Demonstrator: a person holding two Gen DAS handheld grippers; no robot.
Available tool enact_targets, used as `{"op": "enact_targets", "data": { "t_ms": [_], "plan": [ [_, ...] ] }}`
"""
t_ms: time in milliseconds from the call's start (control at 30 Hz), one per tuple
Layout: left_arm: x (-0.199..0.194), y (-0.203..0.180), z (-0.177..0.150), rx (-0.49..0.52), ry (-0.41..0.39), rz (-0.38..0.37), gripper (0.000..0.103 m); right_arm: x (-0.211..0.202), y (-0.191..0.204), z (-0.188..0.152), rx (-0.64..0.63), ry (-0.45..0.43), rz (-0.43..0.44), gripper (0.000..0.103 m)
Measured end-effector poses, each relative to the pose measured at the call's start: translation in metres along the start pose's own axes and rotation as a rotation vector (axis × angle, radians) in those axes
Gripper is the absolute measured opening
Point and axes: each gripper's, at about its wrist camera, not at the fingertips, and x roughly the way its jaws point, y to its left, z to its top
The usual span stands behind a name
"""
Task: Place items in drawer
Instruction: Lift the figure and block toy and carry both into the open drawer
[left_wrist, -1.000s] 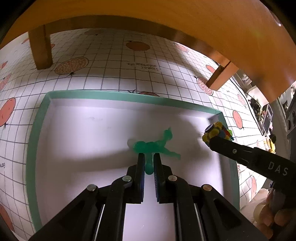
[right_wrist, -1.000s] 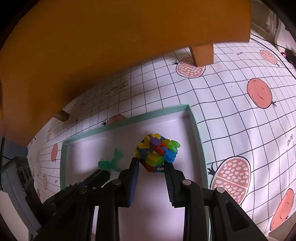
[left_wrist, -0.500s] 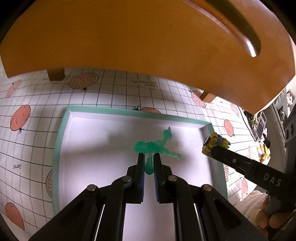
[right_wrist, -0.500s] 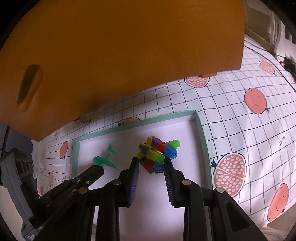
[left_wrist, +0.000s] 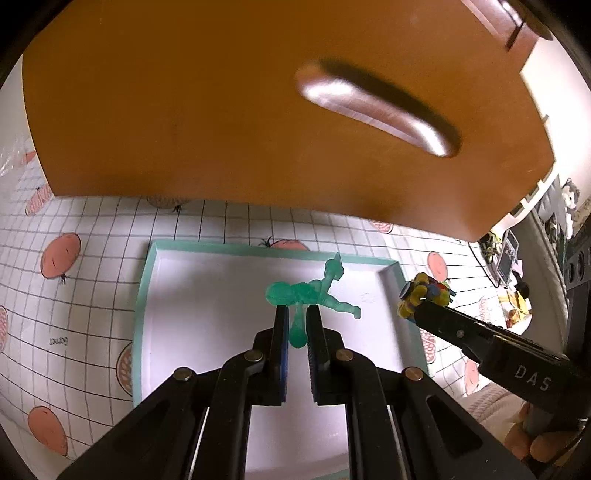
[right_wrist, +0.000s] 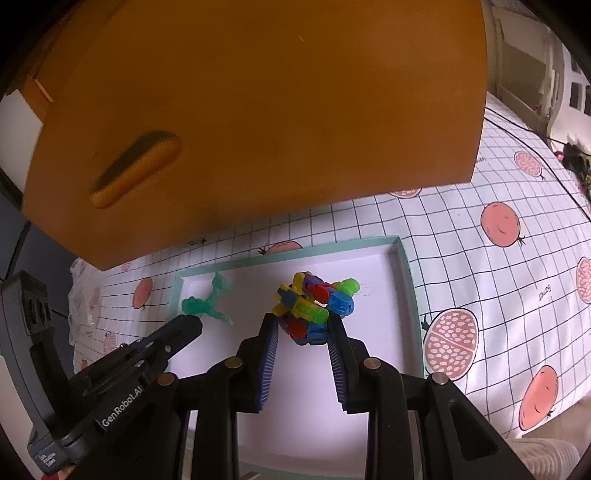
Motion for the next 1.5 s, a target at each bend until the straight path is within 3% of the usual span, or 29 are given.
{"op": "enact_targets", "data": {
  "t_ms": [500,900,1200,1500],
  "plan": [
    [-0.070,-0.036,0.016,0.086,-0.106,-0.075,0.009,-0.072,0.026,0.012,-0.043,-0.146,0.034,0.029],
    [-0.145,-0.065,0.043,0.156,-0.283,-0.157,0.009,-0.139,0.045,0.029,-0.065,-0.289,0.069,0.029],
    [-0.177,-0.060,0.082,0.151,-0.399,-0.139,0.009,-0.175,0.063,0.057,-0.096,-0.380,0.091,0.029],
    [-0.190,-0.039,0.122,0.112,-0.467,-0.108,0.009,-0.188,0.078,0.093,-0.138,-0.425,0.078,0.029]
  ]
}}
